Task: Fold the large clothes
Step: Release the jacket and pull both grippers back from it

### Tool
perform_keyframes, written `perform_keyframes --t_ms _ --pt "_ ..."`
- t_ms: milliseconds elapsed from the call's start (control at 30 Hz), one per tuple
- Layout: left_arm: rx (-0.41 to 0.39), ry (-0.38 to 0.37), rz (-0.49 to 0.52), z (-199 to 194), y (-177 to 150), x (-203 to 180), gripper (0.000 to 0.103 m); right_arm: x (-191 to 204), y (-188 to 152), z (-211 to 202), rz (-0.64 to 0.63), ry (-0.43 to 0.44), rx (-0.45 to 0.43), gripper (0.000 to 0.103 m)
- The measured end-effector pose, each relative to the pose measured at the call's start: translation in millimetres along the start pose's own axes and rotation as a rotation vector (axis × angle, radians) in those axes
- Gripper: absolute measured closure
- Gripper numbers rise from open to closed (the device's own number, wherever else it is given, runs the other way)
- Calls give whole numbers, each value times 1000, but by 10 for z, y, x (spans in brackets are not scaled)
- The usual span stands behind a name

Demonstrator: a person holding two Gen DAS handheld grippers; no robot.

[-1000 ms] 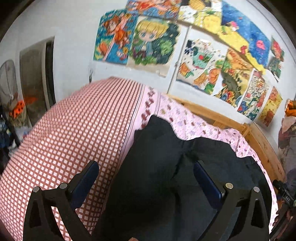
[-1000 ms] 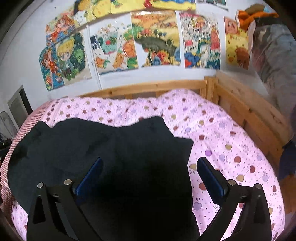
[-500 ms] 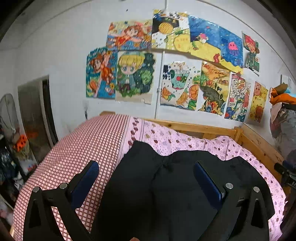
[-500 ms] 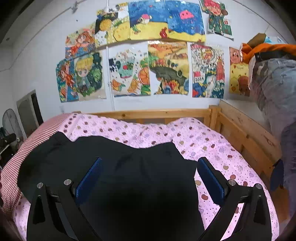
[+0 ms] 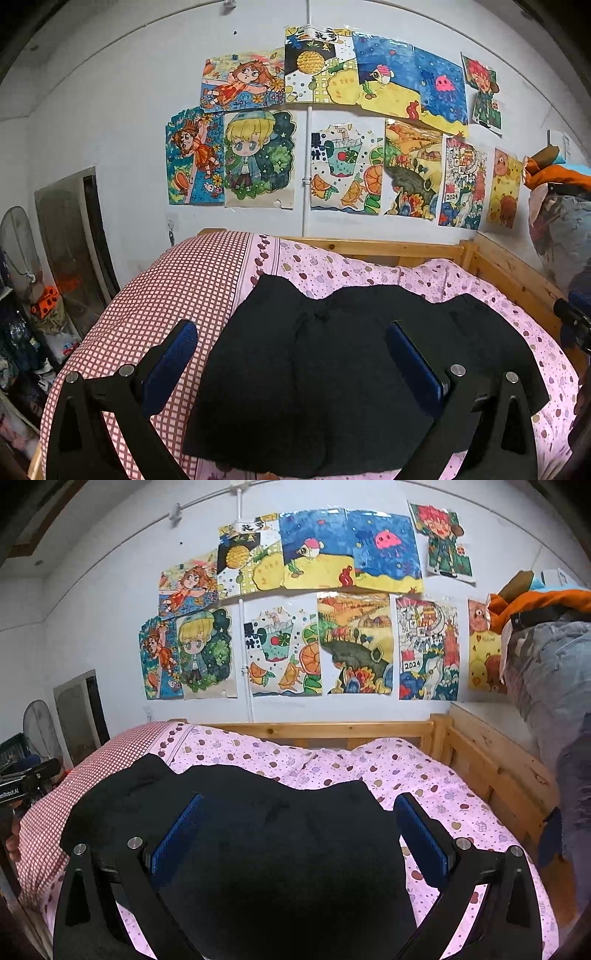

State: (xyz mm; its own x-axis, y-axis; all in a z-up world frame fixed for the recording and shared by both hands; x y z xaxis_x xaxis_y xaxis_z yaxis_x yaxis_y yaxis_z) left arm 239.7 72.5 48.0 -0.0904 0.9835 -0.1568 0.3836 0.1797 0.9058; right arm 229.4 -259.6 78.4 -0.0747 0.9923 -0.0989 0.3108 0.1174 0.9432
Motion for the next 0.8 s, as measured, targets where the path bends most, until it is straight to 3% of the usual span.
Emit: perform_keyframes --t_ms 233,533,800 --pt "20 -60 21 -214 -90 -68 0 111 -72 -338 24 47 -36 3" --pt "-26 -64 54 -563 -180 -132 0 332 -142 -670 29 61 -62 3" --pt "-16 -71 72 -816 -283 -175 0 384 -214 -933 58 64 -67 3"
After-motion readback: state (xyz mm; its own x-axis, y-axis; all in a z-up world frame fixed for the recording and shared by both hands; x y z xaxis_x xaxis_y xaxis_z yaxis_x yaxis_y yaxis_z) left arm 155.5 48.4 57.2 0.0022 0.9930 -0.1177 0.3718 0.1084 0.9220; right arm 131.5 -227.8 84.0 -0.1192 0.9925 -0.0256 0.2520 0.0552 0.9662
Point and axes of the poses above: each gripper's, at about its wrist camera, not at the fingertips, and z roughly the way its jaws point, x to its left, y to its top, the point moved 1 cm from there along z, roughly the way its jaws point, and after that the axes turned 6 degrees about -z, right-handed, at the moved point
